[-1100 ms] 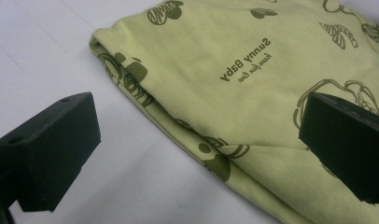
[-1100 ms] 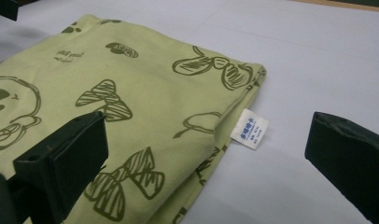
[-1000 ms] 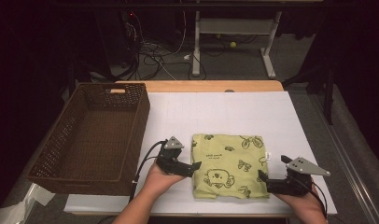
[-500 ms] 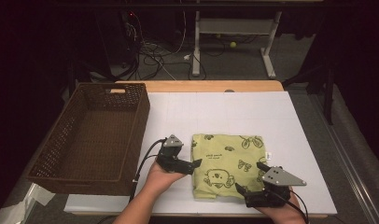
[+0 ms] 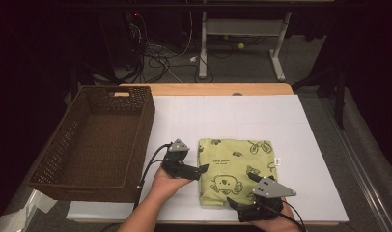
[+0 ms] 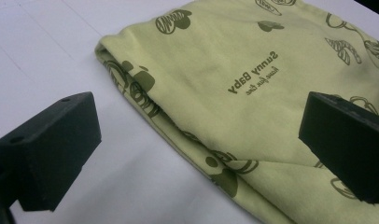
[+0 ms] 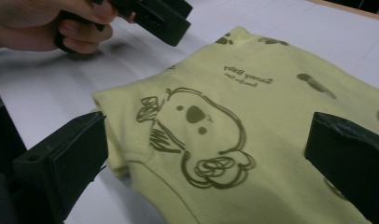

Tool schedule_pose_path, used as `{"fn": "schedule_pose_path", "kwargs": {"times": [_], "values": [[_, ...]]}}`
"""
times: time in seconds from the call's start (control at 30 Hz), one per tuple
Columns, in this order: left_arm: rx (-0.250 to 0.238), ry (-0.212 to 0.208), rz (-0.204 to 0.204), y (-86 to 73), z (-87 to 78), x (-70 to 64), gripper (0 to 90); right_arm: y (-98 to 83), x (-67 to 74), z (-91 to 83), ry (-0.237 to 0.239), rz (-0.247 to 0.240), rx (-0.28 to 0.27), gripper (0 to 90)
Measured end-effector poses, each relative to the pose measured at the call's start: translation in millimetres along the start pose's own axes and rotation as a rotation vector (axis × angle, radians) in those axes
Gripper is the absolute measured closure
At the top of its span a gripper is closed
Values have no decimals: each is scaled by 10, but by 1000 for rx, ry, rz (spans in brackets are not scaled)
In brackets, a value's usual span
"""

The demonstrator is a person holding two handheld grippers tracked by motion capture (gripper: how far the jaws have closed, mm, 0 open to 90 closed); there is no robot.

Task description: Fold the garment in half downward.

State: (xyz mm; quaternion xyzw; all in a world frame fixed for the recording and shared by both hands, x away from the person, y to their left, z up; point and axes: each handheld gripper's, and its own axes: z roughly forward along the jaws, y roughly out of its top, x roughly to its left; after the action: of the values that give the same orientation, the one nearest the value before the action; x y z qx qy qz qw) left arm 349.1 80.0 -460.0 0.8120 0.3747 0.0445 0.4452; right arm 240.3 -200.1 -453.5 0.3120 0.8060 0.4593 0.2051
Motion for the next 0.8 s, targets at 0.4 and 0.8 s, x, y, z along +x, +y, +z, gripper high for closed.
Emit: {"fn": "schedule_pose_path", "kwargs": {"times": [0.4,0.8], "values": [[-8,-10,-6,9,-5,26,0,22,246,189,75,-22,24,3],[-4,-1,14,264,68,-34,0,15,317,179,96,-20,20,3]]}}
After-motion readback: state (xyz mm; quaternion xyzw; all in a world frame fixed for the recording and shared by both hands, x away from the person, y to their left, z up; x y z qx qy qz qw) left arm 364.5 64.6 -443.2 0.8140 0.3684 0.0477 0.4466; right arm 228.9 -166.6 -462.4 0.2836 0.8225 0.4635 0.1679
